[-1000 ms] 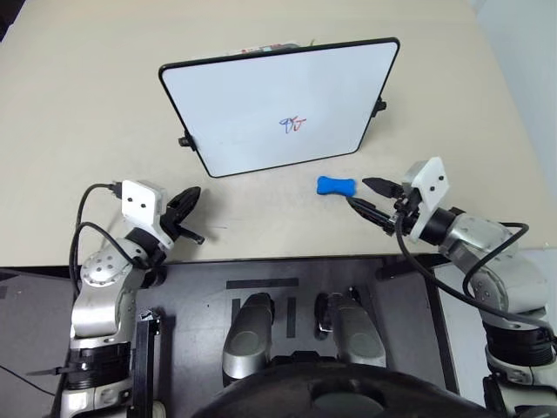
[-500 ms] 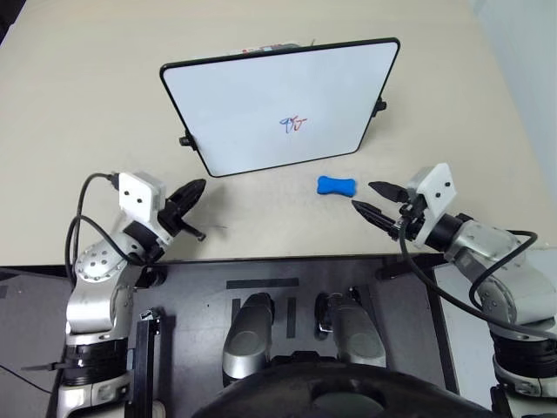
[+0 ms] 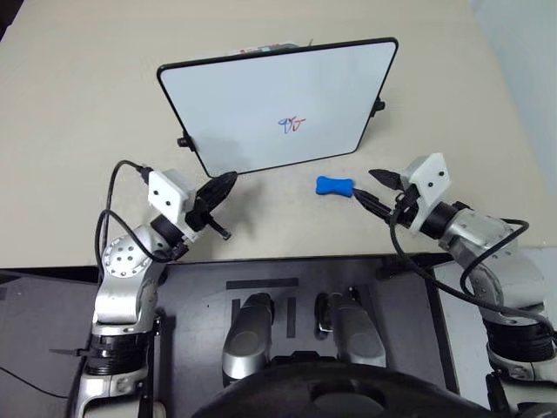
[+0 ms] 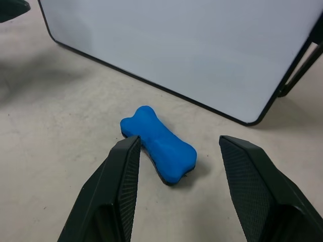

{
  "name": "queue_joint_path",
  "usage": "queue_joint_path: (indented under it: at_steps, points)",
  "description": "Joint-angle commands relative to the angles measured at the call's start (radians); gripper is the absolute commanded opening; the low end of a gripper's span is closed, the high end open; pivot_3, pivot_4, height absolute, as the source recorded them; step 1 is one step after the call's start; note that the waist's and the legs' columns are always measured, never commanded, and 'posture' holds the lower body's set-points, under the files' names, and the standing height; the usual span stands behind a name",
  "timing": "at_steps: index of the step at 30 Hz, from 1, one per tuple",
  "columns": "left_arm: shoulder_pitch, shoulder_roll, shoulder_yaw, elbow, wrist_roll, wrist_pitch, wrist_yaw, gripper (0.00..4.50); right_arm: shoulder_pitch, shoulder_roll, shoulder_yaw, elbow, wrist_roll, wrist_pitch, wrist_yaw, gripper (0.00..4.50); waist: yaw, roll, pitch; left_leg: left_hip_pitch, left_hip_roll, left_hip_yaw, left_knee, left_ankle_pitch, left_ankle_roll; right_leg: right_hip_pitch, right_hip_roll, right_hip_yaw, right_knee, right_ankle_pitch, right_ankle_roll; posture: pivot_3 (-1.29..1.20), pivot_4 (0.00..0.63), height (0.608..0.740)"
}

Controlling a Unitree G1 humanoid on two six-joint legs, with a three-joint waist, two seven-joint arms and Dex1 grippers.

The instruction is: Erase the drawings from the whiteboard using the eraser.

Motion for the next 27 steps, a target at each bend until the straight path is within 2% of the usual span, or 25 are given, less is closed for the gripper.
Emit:
queue_joint_path:
  at_steps: [1,5,11,19,27]
  points:
    - [-0.022,-0.003,0.022,0.014,-0.031,-0.038,-0.026,0.00,0.005,-0.023,-0.002,-0.071,0.007,-0.005,0.016,2.60,0.000,0.000,0.000,0.000,0.000,0.000,0.000,0.000,0.000,0.000,0.000,0.000,0.000,0.000,0.000,0.00,0.150,0.740]
    - [-0.031,-0.014,0.038,0.070,-0.081,-0.103,-0.093,0.00,-0.006,-0.033,0.022,-0.099,0.024,0.033,0.030,2.60,0.000,0.000,0.000,0.000,0.000,0.000,0.000,0.000,-0.001,0.000,0.000,0.000,0.000,0.000,0.000,0.00,0.150,0.740]
    - [-0.047,-0.032,0.024,0.128,-0.048,-0.149,-0.087,0.00,-0.106,-0.064,0.134,-0.033,-0.042,0.051,0.067,2.60,-0.002,0.000,0.000,0.000,0.000,0.001,0.000,0.000,0.000,0.000,0.000,0.000,0.000,0.001,0.001,0.00,0.150,0.740]
    - [-0.038,-0.044,0.010,0.139,-0.063,-0.152,-0.116,0.00,-0.242,-0.040,0.244,0.138,-0.130,0.000,0.083,2.60,-0.001,0.000,0.000,0.000,0.000,0.000,0.000,0.002,0.003,0.000,0.000,0.000,0.000,0.002,0.001,0.00,0.150,0.740]
    - [-0.022,-0.052,0.013,0.144,-0.055,-0.163,-0.107,0.00,-0.298,-0.020,0.284,0.304,-0.193,-0.063,0.107,2.60,0.001,0.000,0.000,-0.001,0.000,0.000,0.000,0.000,0.002,-0.001,0.000,0.000,0.000,0.002,0.002,0.00,0.150,0.740]
